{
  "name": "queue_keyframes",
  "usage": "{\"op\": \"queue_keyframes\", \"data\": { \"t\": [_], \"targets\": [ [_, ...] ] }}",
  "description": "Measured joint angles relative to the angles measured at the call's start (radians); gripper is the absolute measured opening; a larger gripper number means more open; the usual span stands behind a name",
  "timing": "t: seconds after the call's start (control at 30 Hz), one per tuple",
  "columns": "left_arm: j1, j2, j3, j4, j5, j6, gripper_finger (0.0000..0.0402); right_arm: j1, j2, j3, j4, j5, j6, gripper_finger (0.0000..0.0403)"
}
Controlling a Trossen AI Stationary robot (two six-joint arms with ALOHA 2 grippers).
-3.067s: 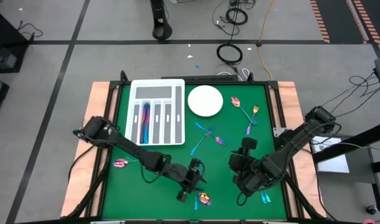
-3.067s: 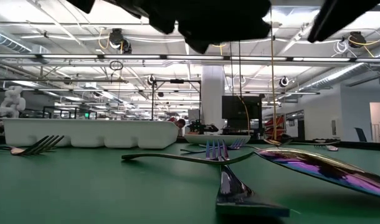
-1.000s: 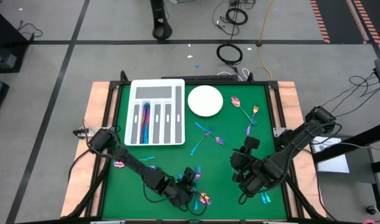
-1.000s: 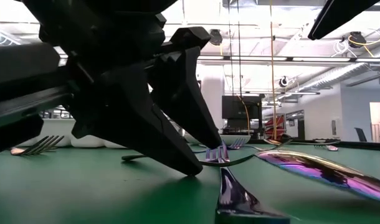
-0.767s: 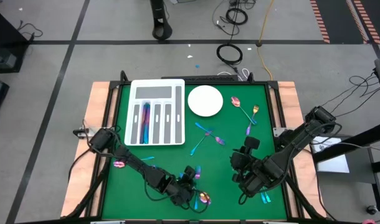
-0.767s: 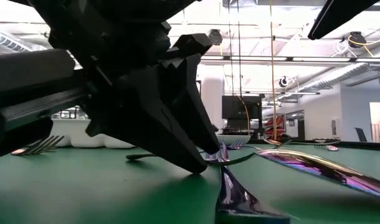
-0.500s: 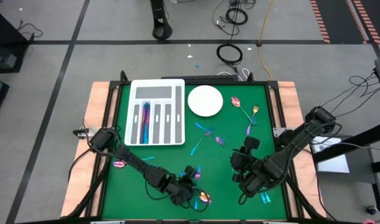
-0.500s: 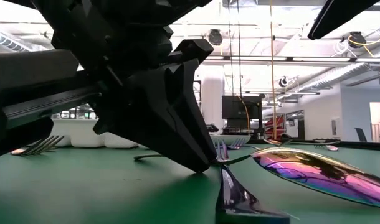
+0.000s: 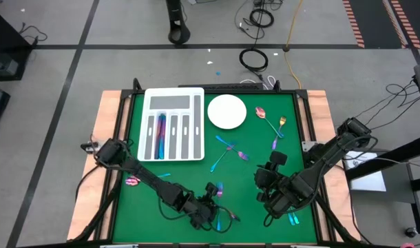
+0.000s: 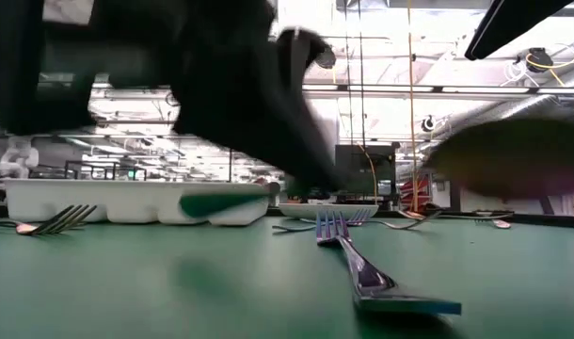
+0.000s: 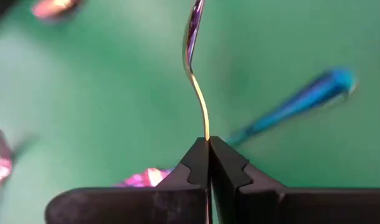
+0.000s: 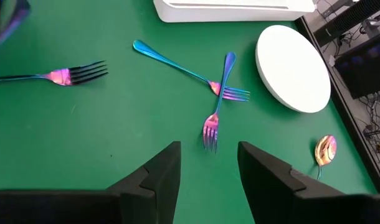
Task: Sort silverware
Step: Put the blue spoon into the silverware tray
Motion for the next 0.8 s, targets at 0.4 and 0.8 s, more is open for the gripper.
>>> {"op": "queue_keyframes", "data": {
  "t": [0.4, 0.8],
  "targets": [
    [0.028, -0.217, -0.035, 0.042, 0.083, -0.104, 0.0001, 0.019, 0.000, 0.000, 0.014, 0.064, -0.016, 0.0148],
    [0.092, -0.419, -0.474, 0.808, 0.078, -0.370, 0.0000, 0.111, -0.009, 0.000, 0.142, 0.243, -0.088, 0.0148]
  ]
}}
